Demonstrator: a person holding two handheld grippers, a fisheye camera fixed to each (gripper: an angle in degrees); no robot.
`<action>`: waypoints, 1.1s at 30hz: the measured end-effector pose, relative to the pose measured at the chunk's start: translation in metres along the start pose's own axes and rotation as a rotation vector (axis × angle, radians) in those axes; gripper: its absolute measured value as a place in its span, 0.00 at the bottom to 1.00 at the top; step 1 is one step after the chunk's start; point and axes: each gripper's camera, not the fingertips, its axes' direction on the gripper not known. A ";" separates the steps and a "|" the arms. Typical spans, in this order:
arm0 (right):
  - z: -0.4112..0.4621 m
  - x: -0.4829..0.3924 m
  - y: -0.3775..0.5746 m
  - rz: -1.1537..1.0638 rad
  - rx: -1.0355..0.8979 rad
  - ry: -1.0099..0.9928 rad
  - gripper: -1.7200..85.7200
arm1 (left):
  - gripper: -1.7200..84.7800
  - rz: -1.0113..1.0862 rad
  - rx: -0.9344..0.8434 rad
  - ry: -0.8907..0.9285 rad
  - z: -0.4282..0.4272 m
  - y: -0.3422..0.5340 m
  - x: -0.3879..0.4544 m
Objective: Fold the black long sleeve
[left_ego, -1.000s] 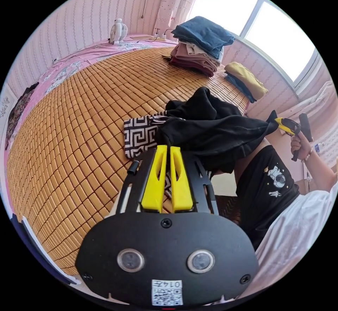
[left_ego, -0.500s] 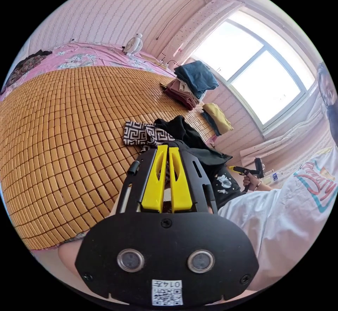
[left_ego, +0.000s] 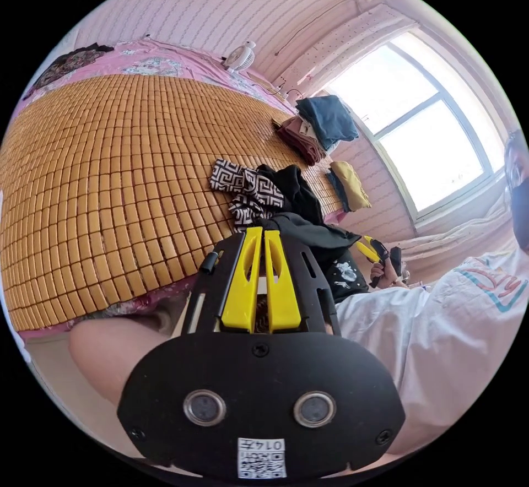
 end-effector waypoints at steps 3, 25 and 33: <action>0.003 -0.003 -0.002 -0.001 -0.012 -0.029 0.18 | 0.01 -0.069 -0.012 0.032 0.000 0.022 -0.002; -0.108 -0.247 -0.091 -0.659 0.161 -0.365 0.04 | 0.01 0.535 0.673 -0.097 -0.249 0.052 0.188; -0.221 -0.453 -0.066 -1.124 0.446 -0.520 0.04 | 0.01 0.670 1.088 -0.207 -0.403 0.125 0.283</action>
